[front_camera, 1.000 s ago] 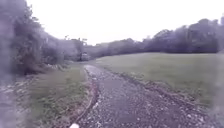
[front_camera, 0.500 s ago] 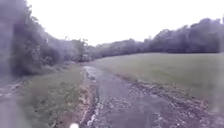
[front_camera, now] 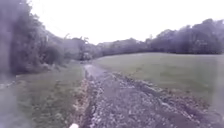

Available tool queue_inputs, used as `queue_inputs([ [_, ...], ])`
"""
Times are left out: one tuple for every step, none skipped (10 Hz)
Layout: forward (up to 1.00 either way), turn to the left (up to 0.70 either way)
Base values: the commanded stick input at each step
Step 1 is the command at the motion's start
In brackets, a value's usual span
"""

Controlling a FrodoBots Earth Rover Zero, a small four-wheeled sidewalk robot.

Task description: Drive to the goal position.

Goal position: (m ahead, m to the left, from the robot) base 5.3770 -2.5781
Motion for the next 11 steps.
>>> queue_inputs([
  [0.7,0.0],
  [0.7,0.0],
  [0.7,0.0],
  [0.7,0.0],
  [0.7,0.0],
  [0.7,0.0],
  [0.7,0.0],
  [0.7,0.0],
  [0.7,0.0],
  [0.7,0.0],
  [0.7,0.0],
])
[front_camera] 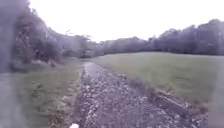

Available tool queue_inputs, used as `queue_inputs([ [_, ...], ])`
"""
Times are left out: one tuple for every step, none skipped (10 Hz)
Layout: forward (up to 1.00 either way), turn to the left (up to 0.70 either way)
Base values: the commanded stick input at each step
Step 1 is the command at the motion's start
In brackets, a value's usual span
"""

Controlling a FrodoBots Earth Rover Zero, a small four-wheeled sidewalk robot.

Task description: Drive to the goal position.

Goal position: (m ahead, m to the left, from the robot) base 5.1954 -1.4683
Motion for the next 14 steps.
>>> queue_inputs([
  [0.7,0.0],
  [0.7,0.0],
  [0.7,0.05],
  [0.7,0.13],
  [0.7,0.2],
  [0.7,0.28],
  [0.7,0.33],
  [0.7,0.18],
  [0.7,0.03],
  [0.7,0.0],
  [0.7,0.0],
  [0.7,0.0],
  [0.7,0.0],
  [0.7,0.0],
])
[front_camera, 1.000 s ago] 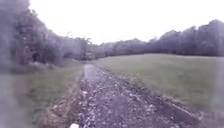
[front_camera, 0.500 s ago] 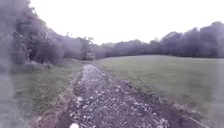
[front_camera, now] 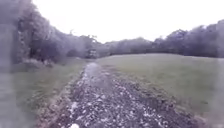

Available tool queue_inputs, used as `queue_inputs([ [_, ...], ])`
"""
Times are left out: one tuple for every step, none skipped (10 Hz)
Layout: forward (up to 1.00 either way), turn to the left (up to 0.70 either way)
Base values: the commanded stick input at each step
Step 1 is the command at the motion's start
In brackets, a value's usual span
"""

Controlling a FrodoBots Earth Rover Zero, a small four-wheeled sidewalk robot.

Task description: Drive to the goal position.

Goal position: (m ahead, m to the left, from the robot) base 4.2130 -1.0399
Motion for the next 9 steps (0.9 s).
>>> queue_inputs([
  [0.7,0.0],
  [0.7,0.0],
  [0.7,0.02],
  [0.7,0.04],
  [0.7,0.07],
  [0.7,0.1],
  [0.7,0.13],
  [0.7,0.15],
  [0.7,0.18],
])
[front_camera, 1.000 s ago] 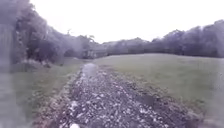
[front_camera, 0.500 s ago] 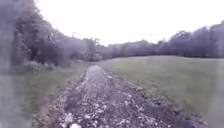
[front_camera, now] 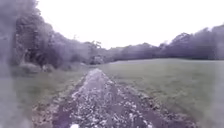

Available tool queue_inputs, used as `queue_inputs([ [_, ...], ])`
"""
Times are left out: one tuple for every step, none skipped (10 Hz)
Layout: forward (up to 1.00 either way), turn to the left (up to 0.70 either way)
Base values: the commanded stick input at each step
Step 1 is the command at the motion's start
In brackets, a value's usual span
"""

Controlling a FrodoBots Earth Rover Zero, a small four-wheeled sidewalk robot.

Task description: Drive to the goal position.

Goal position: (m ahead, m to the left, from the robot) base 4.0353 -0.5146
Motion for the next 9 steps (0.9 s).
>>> queue_inputs([
  [0.7,0.21],
  [0.7,0.23],
  [0.7,0.26],
  [0.7,0.29],
  [0.7,0.32],
  [0.7,0.34],
  [0.7,0.29],
  [0.7,0.21],
  [0.7,0.13],
])
